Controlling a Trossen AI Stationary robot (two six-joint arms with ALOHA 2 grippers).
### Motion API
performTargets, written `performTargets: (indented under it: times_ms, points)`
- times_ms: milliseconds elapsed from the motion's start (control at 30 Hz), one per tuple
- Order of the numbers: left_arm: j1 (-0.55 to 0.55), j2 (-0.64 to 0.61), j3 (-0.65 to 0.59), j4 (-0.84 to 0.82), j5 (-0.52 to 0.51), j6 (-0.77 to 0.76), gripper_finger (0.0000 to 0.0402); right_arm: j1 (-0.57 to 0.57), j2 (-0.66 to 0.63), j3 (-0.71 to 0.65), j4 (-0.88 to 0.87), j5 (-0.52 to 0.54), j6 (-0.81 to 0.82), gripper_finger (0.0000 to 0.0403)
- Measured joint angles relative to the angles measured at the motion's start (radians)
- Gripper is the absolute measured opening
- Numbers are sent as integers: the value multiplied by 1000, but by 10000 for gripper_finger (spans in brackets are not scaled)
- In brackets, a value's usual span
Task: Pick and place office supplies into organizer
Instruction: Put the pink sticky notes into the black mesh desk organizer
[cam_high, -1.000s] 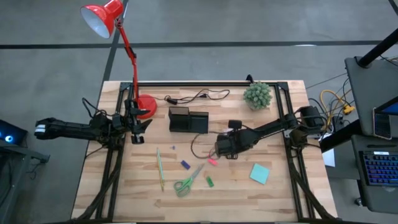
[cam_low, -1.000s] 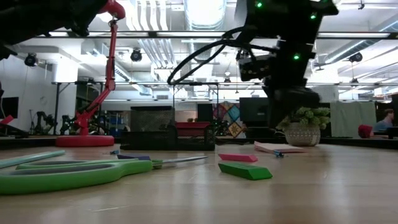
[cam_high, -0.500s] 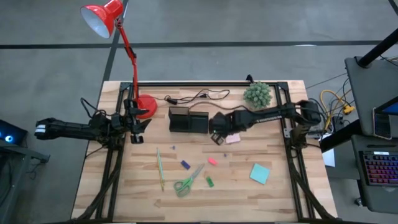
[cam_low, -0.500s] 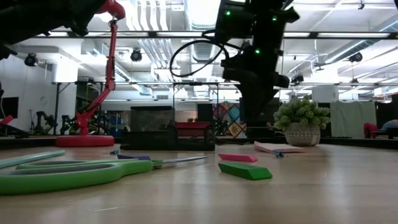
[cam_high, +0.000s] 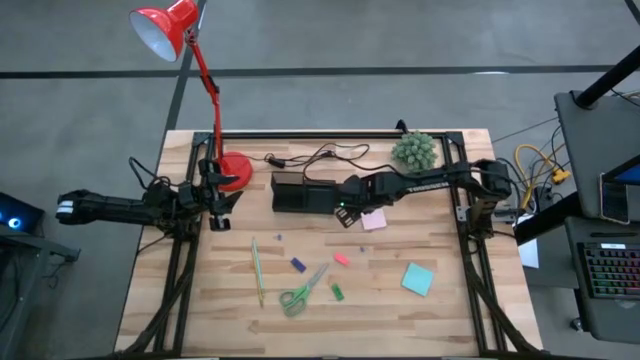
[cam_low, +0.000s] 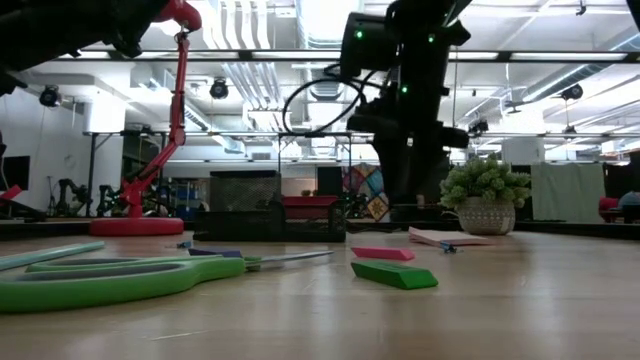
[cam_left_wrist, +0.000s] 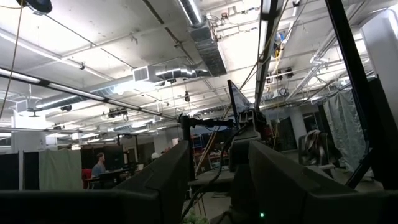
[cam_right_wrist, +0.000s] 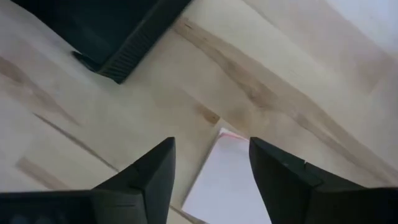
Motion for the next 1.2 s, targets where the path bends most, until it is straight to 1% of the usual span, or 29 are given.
performTargets:
  times_ms: [133, 533, 900, 1200]
  points:
    - [0, -6, 0, 0, 0, 5, 155, 0, 32, 0, -3, 0, 12, 194]
    - [0, -11, 0, 0, 0, 5, 155, 1, 34, -12, -24, 43, 119, 194]
    - [0, -12, 0, -1, 0, 5, 155, 16, 34, -53, -19, 53, 228, 194]
    - [0, -12, 0, -1, 0, 4, 155, 18, 34, -96, 69, 82, 248, 194]
